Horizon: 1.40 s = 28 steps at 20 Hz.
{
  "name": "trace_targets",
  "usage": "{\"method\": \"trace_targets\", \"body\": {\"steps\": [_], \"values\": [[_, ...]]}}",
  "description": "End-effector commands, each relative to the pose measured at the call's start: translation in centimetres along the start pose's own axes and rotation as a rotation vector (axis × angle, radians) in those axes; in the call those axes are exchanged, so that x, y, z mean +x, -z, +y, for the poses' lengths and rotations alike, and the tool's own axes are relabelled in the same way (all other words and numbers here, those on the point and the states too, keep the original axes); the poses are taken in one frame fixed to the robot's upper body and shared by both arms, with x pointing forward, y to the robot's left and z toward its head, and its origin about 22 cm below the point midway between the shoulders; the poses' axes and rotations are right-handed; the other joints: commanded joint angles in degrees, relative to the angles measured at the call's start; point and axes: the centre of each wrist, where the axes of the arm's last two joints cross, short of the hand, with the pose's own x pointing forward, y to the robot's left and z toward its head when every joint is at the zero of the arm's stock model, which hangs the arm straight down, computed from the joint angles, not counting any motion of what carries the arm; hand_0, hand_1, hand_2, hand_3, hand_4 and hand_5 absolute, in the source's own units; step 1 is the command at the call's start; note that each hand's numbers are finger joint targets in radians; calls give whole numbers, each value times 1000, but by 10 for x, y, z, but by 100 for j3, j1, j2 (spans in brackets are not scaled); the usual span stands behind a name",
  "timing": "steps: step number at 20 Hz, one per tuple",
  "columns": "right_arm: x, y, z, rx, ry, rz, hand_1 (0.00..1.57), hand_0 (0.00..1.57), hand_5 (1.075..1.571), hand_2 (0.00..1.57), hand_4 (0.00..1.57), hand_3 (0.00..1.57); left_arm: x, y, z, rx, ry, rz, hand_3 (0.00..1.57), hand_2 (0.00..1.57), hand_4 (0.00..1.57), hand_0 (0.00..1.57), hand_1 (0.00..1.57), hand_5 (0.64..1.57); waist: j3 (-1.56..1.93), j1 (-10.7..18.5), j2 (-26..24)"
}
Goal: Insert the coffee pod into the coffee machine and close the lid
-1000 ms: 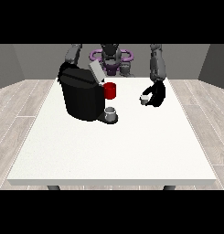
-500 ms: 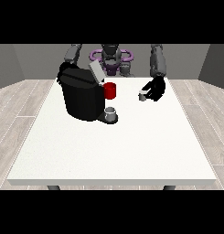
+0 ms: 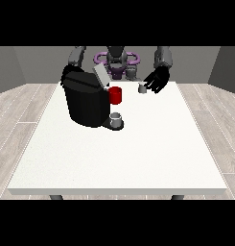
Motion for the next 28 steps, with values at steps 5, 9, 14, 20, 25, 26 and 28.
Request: {"method": "trace_targets", "body": {"steps": [5, 9, 14, 20, 25, 26, 28], "values": [[7, -4, 0, 34, 3, -40, 0, 0, 1571, 0, 489, 0, 13, 9, 32, 38, -7, -24, 1293, 1342, 548, 1272, 1272, 1571, -2, -280, 20], [17, 2, 21, 52, 7, -106, 0, 0, 1571, 0, 526, 0, 29, 15, 71, 118, 52, -68, 1277, 1327, 536, 1256, 1256, 1571, -2, -374, 338], [31, 13, 12, 40, -1, -80, 0, 0, 1571, 0, 506, 0, 61, 30, 91, 158, -22, -50, 1244, 1307, 512, 1272, 1272, 1571, -2, -583, 372], [36, 19, 16, 36, -38, -133, 0, 0, 1571, 0, 541, 0, 97, 40, 109, 186, 13, -91, 1258, 1318, 490, 1260, 1260, 1571, 1, -657, 593], [58, 16, 28, 57, -29, -139, 0, 0, 1571, 0, 480, 0, 82, 39, 104, 162, 25, -25, 1244, 1313, 507, 1262, 1262, 1571, -2, -899, 506], [67, 28, 8, 32, -15, -152, 0, 0, 1571, 0, 526, 0, 86, 36, 119, 180, 20, -67, 1226, 1306, 501, 1281, 1281, 1571, -1, -724, 582], [54, 18, 24, 46, 6, -195, 0, 0, 1571, 0, 519, 0, 88, 33, 139, 223, 24, -85, 1236, 1297, 485, 1265, 1265, 1571, -1, -907, 886]]}}
